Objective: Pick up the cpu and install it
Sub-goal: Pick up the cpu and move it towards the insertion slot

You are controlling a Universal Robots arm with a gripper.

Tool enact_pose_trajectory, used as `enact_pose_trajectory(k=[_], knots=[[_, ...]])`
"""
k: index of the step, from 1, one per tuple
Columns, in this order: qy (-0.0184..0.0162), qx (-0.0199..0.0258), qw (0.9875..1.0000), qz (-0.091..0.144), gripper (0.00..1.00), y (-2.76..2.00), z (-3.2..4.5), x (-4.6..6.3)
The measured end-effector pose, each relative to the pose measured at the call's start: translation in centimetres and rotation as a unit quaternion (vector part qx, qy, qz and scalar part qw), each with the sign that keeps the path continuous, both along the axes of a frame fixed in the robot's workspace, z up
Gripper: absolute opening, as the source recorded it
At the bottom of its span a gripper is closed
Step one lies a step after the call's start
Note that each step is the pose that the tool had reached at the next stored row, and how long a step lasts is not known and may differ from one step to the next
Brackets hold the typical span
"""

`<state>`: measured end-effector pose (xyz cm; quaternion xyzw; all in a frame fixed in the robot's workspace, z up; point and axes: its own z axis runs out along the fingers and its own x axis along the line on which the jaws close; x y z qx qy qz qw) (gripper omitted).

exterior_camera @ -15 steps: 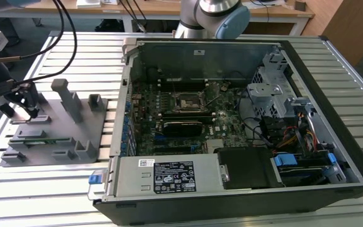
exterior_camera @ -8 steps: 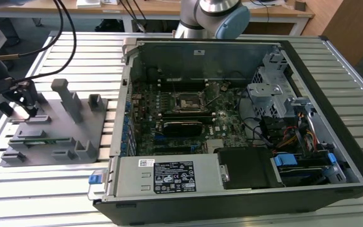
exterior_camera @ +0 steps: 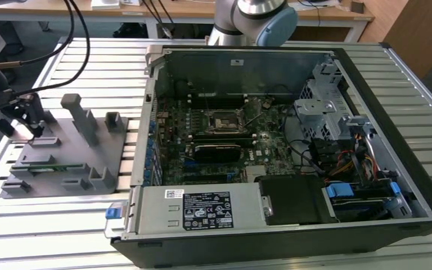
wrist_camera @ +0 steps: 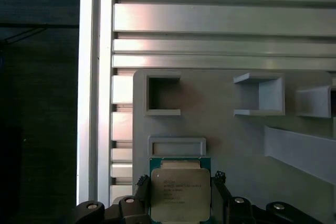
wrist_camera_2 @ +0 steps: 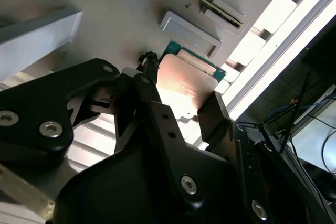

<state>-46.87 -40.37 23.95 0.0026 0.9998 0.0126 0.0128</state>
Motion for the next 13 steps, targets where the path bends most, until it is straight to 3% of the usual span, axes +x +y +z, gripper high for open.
enact_pose_trajectory(k=[13], knots=[[0.0000,0.0000,1.0000,0.000,0.55,0.00,1.22,0.0]])
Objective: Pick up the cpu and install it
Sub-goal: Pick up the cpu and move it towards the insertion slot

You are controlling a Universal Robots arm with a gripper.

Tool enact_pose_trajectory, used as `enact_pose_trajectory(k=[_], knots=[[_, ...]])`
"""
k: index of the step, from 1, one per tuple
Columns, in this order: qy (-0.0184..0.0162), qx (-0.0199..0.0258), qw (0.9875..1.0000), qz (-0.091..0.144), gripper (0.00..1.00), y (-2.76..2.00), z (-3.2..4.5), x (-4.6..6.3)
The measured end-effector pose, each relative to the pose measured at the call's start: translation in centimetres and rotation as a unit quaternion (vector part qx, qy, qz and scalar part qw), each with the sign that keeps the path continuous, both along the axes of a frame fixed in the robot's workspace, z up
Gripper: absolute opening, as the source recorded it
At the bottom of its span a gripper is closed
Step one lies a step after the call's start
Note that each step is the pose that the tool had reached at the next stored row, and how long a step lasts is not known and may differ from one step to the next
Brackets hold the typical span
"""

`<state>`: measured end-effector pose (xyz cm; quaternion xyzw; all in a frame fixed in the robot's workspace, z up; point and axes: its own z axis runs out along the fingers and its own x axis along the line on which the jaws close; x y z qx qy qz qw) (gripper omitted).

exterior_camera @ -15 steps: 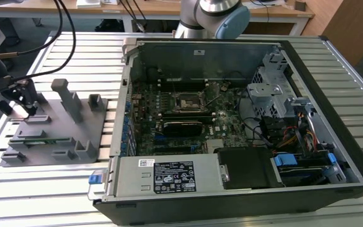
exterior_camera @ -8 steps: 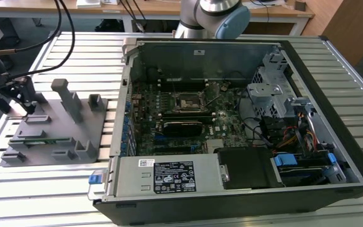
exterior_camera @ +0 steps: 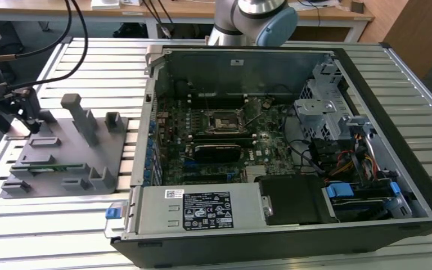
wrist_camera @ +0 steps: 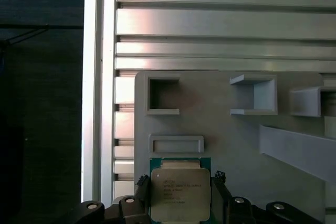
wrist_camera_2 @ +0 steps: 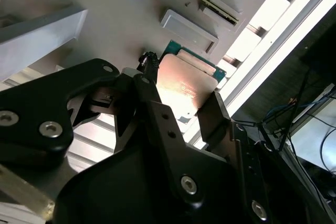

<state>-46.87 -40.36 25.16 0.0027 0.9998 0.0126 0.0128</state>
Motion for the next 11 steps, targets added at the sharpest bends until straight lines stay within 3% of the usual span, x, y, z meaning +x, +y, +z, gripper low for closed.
enact_pose_trajectory(k=[11], knots=[[0.0000,0.0000,1.0000,0.000,0.55,0.00,0.64,0.00]])
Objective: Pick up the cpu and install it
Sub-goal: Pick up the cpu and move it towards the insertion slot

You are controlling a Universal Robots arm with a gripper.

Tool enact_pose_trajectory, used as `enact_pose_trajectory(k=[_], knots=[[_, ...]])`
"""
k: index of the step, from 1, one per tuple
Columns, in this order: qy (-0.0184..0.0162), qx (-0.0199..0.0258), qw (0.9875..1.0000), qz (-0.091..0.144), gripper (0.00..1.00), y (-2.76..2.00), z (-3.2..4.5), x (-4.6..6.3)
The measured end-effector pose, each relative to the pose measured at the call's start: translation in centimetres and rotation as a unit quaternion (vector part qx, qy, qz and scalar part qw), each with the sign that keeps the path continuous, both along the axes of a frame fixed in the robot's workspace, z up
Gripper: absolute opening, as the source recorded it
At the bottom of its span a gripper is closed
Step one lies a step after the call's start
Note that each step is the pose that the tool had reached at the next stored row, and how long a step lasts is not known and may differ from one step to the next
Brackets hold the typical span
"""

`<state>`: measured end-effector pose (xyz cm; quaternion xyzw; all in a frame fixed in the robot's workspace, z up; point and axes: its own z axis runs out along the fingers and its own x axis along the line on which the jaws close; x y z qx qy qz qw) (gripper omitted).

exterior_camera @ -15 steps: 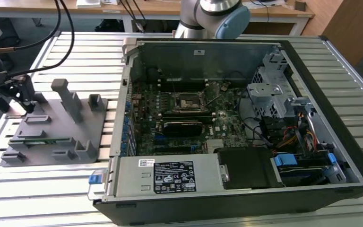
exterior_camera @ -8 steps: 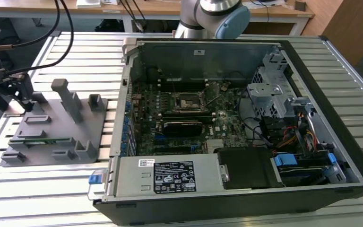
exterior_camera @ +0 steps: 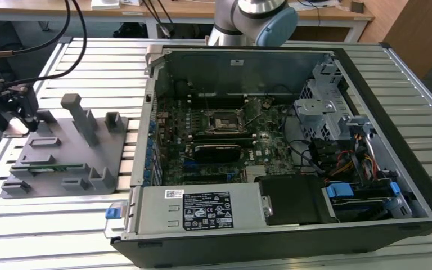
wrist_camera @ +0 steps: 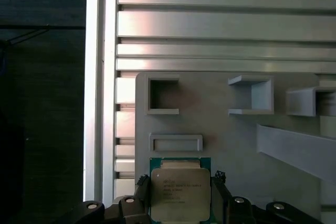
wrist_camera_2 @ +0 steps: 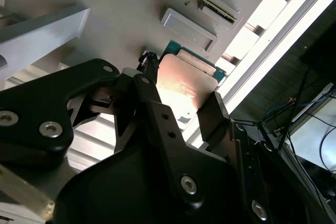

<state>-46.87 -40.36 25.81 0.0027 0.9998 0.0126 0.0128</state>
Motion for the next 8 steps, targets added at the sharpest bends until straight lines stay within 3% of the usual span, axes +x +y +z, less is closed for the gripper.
enact_pose_trajectory(k=[8], knots=[[0.0000,0.0000,1.0000,0.000,0.55,0.00,0.47,0.00]])
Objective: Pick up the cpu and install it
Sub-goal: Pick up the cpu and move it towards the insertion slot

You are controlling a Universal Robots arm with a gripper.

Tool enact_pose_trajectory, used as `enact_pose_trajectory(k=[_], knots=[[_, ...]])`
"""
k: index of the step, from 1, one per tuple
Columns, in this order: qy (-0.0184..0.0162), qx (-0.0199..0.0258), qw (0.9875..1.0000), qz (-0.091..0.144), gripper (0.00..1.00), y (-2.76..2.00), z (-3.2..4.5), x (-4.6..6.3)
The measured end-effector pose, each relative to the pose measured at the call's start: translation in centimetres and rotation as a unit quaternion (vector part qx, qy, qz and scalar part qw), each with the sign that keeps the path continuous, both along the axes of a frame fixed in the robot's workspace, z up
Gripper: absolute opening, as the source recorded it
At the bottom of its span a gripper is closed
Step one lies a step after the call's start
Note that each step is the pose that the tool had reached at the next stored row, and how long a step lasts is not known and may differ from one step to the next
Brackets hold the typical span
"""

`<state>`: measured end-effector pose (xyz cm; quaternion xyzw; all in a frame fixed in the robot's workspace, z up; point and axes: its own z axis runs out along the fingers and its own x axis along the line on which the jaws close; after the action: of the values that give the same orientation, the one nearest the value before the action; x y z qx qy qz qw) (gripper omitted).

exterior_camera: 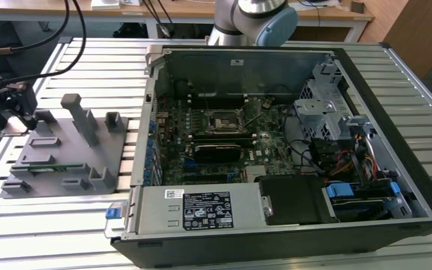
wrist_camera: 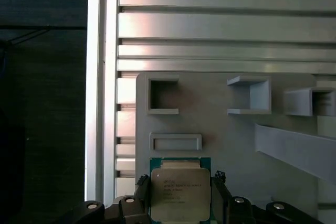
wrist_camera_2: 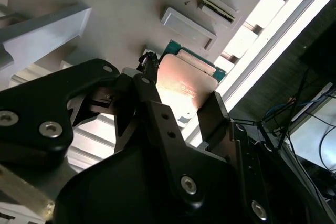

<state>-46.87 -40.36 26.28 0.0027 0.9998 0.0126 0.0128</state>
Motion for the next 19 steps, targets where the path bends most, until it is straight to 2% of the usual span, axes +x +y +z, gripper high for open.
enact_pose_trajectory(k=[19], knots=[[0.0000,0.0000,1.0000,0.000,0.55,0.01,1.31,0.0]])
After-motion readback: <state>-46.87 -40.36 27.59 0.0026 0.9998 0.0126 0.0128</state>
